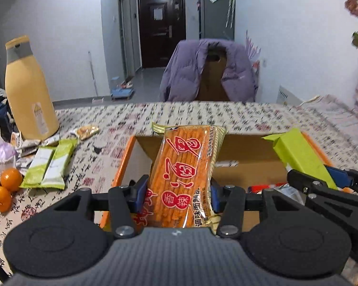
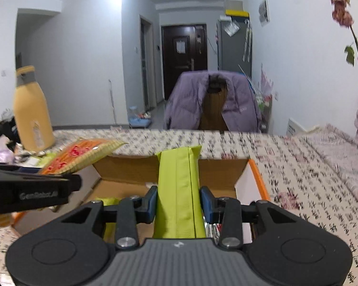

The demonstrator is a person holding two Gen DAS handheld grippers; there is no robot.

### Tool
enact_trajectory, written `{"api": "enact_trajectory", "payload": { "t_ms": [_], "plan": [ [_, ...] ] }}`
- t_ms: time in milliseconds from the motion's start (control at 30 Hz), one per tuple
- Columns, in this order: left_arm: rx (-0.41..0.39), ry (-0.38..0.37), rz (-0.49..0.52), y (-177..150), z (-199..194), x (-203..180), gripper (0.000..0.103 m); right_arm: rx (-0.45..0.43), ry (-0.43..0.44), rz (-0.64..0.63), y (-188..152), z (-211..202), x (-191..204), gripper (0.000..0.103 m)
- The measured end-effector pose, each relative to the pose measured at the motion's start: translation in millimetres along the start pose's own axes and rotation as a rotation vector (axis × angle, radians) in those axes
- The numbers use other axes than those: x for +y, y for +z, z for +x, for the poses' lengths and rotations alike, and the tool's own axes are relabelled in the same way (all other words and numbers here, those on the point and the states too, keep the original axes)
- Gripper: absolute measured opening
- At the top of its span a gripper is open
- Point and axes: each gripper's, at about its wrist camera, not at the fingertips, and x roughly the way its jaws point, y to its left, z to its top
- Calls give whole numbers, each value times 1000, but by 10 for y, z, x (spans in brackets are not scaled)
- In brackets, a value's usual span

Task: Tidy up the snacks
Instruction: 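Lower both held snacks into the cardboard box and open both grippers, then move both grippers back to the pile and grasp a white sachet with the right gripper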

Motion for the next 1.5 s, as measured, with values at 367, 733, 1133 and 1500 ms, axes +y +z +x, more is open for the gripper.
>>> {"api": "enact_trajectory", "payload": {
  "t_ms": [367, 733, 1133, 1500],
  "plan": [
    [45, -16, -27, -132, 223, 144, 73, 108, 10, 6, -162, 226, -89, 43],
    [-23, -74, -74, -146, 11, 277, 103, 88, -24, -6, -172, 81, -146, 103],
    [-67, -106, -98, -235, -351, 360, 103, 46, -30, 23, -205, -227, -229, 103],
    [-159, -153, -103, -511, -906, 458, 103, -55, 16, 23, -366, -930, -220, 103]
  ]
}}
